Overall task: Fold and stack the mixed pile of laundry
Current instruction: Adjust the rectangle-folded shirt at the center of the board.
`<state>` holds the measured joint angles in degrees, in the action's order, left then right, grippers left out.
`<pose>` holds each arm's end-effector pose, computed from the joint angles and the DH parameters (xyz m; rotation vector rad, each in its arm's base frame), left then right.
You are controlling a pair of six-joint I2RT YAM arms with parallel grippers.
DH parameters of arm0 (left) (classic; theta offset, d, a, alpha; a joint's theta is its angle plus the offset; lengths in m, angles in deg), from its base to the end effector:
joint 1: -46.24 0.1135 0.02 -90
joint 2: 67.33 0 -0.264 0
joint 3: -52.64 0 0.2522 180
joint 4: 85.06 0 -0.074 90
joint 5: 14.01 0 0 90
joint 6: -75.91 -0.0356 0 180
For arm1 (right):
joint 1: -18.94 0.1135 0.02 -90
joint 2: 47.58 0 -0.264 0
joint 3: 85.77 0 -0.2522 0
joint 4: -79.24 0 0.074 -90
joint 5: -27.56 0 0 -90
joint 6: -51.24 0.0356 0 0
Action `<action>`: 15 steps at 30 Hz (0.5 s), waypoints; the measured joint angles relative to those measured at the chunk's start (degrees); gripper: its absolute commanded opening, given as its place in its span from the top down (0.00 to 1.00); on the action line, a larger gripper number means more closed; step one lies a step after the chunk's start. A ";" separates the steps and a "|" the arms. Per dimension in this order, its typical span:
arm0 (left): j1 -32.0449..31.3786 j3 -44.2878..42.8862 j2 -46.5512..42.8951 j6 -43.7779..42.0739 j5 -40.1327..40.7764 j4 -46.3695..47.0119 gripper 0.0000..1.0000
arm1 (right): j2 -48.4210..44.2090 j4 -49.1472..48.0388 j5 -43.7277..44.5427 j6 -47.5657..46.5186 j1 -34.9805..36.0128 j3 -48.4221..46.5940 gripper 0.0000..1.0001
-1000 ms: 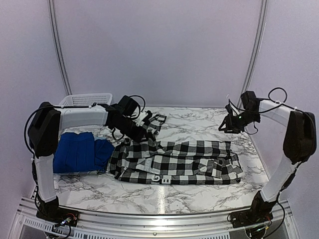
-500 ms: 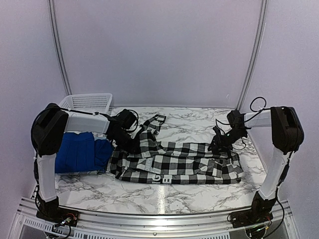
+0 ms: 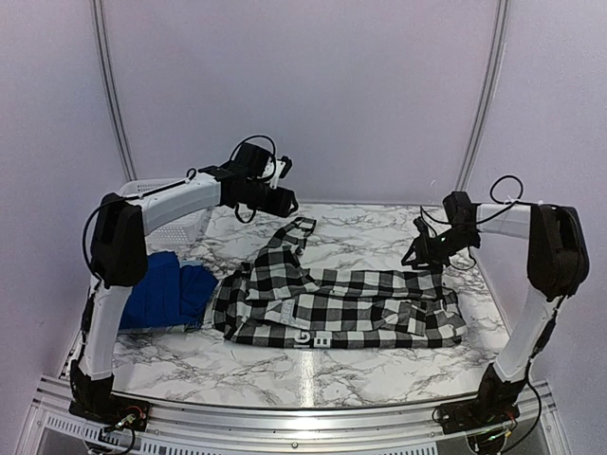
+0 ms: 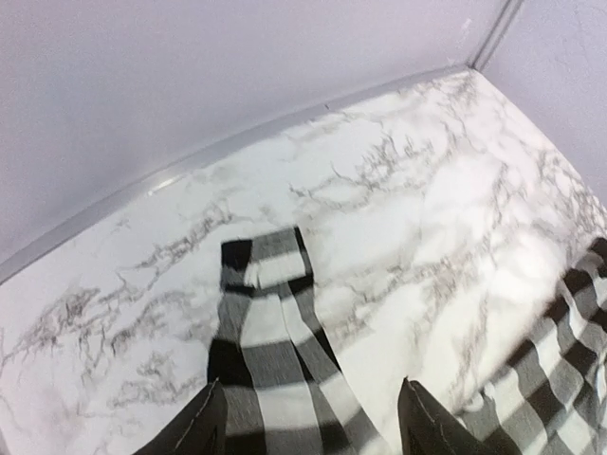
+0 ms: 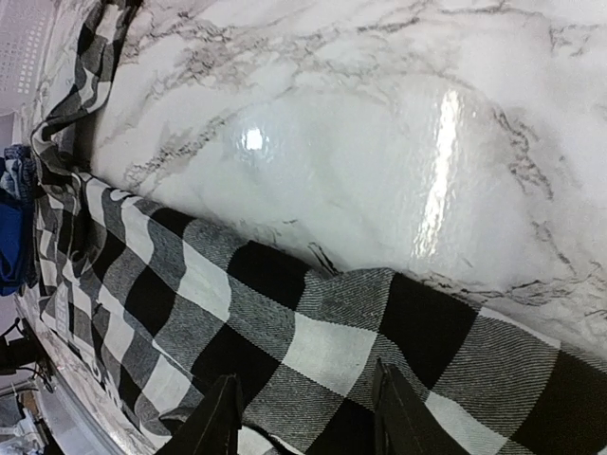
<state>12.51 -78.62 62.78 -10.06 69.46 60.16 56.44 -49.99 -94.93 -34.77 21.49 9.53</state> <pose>0.4413 -0.2995 0.2599 0.6276 2.1052 -0.4992 0.3562 0.0350 0.1884 -0.1048 2.7183 0.8175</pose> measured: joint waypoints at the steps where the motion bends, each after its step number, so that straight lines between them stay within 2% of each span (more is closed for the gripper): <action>1: 0.46 -3.50 2.45 0.17 0.22 0.13 0.36 | -0.42 -0.09 -0.02 0.04 -0.09 -0.31 0.57; 3: 1.64 -10.36 8.13 0.87 0.74 0.39 0.36 | -1.07 -0.59 -0.04 0.09 -0.26 -0.61 0.57; 7: 3.82 -18.53 17.99 1.95 2.16 0.48 0.34 | -1.09 -1.03 -0.07 0.55 -0.42 -0.61 0.57; 15: 5.81 -19.52 24.39 2.64 4.17 0.59 0.36 | 0.24 -0.87 -0.28 0.55 -0.55 -2.38 0.57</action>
<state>18.32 -98.13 87.17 -7.41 73.64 60.75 56.68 -50.86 -95.22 -34.23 20.94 7.15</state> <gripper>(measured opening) 0.643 0.430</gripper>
